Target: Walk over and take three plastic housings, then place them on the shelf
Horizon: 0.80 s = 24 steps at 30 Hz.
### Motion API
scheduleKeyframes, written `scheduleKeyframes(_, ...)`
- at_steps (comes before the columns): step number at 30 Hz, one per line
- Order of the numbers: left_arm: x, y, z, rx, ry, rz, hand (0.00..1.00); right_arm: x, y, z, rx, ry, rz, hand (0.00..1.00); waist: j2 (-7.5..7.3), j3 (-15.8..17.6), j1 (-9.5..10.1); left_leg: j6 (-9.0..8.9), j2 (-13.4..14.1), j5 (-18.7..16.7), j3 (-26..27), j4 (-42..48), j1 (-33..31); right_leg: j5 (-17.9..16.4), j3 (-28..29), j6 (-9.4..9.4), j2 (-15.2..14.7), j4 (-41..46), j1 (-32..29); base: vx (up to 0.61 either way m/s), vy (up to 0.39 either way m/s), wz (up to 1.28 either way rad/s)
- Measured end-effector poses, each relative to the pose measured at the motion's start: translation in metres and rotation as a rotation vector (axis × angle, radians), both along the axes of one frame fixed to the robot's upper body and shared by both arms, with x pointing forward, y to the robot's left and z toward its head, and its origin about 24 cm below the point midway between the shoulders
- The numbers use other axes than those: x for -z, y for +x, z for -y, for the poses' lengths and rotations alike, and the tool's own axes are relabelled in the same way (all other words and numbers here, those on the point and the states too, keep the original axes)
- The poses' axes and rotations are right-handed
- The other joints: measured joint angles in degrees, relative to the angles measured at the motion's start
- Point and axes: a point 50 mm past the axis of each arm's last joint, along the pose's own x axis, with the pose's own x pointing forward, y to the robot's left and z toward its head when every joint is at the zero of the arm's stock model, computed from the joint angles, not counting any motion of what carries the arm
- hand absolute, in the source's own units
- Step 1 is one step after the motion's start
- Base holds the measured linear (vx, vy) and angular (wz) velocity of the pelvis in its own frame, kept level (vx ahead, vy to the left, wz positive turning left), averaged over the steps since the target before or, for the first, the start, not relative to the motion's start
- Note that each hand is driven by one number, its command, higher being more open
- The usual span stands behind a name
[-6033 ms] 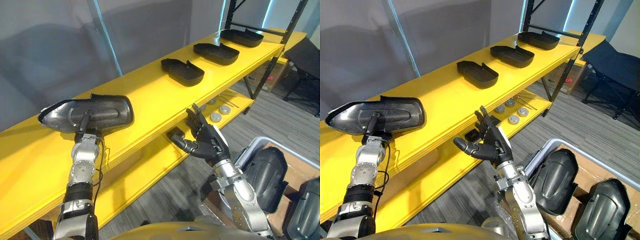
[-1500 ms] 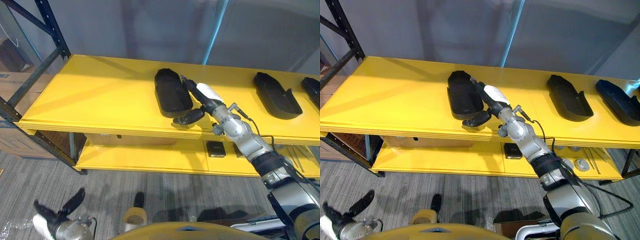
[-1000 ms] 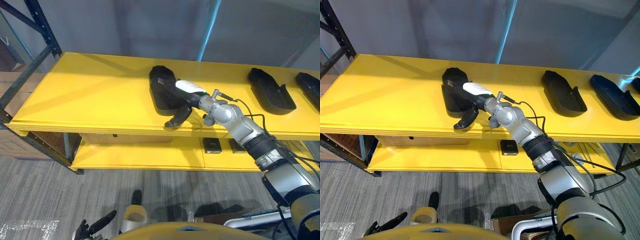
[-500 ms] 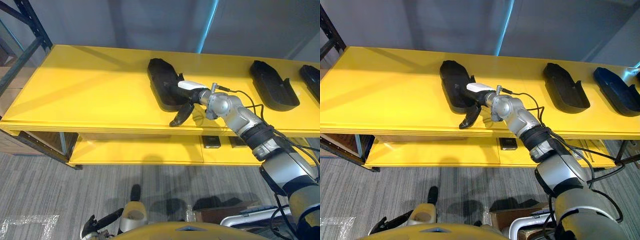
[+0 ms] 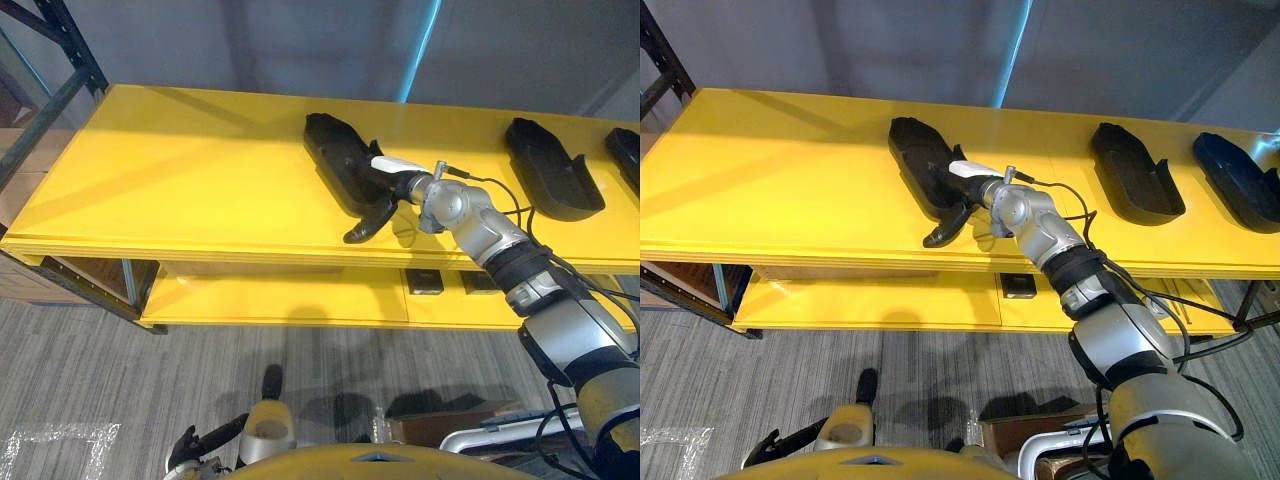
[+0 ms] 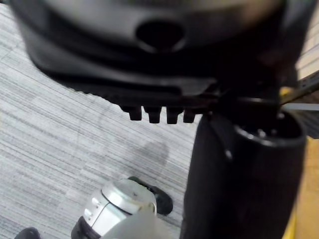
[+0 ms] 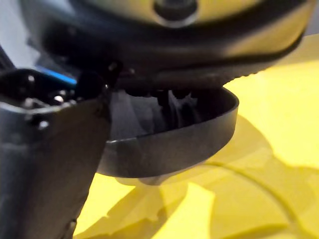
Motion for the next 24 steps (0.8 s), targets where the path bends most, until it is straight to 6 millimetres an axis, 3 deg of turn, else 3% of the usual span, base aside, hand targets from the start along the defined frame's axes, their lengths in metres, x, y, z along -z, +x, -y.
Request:
scheduleKeyframes(11,-0.001,0.005,0.005,0.019,-0.005,0.016,1.0,0.0,0.007,0.034,0.204,0.072,-0.009,1.0,0.7,1.6,-0.29,0.35,-1.5,0.0,0.6,0.0,1.2,0.0,0.0,0.82,-1.6,0.2,0.9,0.0,0.003,0.0)
scheduleKeyframes(24,0.0,0.005,0.009,0.029,-0.019,0.015,1.0,-0.01,0.013,0.054,0.336,0.082,-0.004,1.0,1.48,2.4,-0.08,1.08,-2.7,-0.2,0.3,0.0,1.0,0.3,-0.1,1.39,-2.8,0.0,1.0,0.0,0.0,0.0)
